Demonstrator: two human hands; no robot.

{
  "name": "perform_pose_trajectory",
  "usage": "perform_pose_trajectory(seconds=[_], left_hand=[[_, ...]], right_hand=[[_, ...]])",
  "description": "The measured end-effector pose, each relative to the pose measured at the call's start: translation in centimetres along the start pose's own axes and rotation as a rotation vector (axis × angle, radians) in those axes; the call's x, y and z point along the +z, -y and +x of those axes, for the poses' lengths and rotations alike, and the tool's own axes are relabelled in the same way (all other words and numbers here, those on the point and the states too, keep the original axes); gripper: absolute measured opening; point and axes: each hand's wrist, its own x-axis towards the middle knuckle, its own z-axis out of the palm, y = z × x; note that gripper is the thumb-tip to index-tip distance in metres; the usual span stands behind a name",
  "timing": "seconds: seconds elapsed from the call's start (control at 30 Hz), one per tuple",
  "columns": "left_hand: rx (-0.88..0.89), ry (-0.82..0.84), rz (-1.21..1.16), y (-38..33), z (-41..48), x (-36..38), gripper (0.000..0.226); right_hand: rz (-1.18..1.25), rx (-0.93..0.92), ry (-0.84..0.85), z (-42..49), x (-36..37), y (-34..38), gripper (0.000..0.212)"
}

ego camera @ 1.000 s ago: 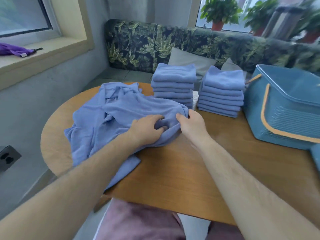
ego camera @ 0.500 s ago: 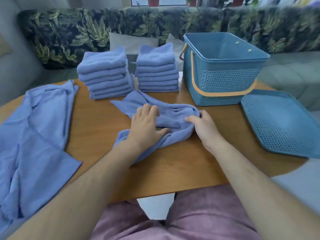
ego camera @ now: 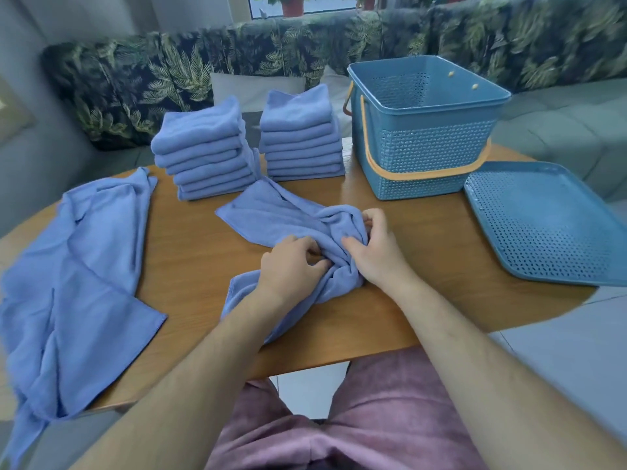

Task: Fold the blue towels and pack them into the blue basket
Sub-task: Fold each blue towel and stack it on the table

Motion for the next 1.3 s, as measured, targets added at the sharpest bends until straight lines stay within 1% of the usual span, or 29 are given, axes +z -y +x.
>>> perform_pose_trajectory(seconds=[0.07,0.17,0.2,0.3,0.43,0.53,0.6,0.67,0.73,0.77,0.87,0.97,1.0,1.07,1.17,1.27,1.3], left_hand=[[0.011,-0.016,-0.004,-0.3,0.0,0.1,0.012],[-0.021,-0.043,-0.018,0.1,-0.5,0.1,0.013],[-0.060,-0.049,-0.072,0.3,-0.7,-0.1,0.014],[-0.194,-0.102,-0.344,0.8,-0.8,-1.3,0.017],[-0.349,-0.246,-0.622,1.5,-0.6,-3.8,0.014],[-0.410,-0.275,-0.808,3.5,-0.6,-5.5,0.013],[-0.458,-0.287,-0.957,4.9,-0.7,-6.5,0.014],[-0.493,-0.301,-1.041,6.3,-1.1,-7.1,0.011],[-0.525,-0.287,-1.092,7.7,-1.8,-7.1,0.017],[-0.536,-0.273,-1.120,8.4,-2.4,-7.0,0.020],[-0.581,-0.234,-1.184,9.7,-3.4,-6.8,0.024],[-0.593,-0.196,-1.272,10.0,-3.1,-7.7,0.025],[-0.584,-0.167,-1.293,10.0,-3.0,-8.1,0.024],[-0.566,-0.086,-1.305,10.1,-3.0,-8.8,0.022],[-0.565,0.027,-1.266,10.2,-3.6,-8.9,0.019],[-0.558,0.110,-1.281,10.2,-3.9,-9.1,0.011],[-0.551,0.141,-1.296,10.1,-4.0,-9.3,0.008]], right_hand=[[0.005,-0.017,-0.009,-0.2,-0.1,0.0,0.030],[0.009,-0.030,-0.009,-0.2,-0.1,-0.1,0.028],[0.018,-0.018,-0.011,-0.2,-0.2,-0.1,0.027],[0.078,0.045,-0.017,-0.1,-0.5,0.3,0.026],[0.134,0.210,0.078,0.3,-1.3,1.4,0.029],[0.251,0.341,0.115,0.7,-1.7,2.2,0.048],[0.311,0.389,0.110,0.8,-2.0,2.8,0.054],[0.385,0.438,0.125,0.9,-2.6,3.1,0.043],[0.449,0.483,0.143,0.7,-3.3,3.0,0.025],[0.448,0.494,0.157,0.6,-3.6,2.9,0.021],[0.396,0.473,0.195,-0.2,-4.4,2.9,0.023],[0.444,0.463,0.176,-1.2,-4.7,2.8,0.027],[0.461,0.470,0.158,-1.6,-4.8,2.8,0.026],[0.481,0.479,0.164,-2.3,-4.8,2.7,0.018],[0.493,0.470,0.279,-3.0,-4.7,2.8,0.030],[0.446,0.432,0.405,-3.6,-4.6,3.5,0.021],[0.435,0.423,0.433,-3.6,-4.6,3.6,0.023]])
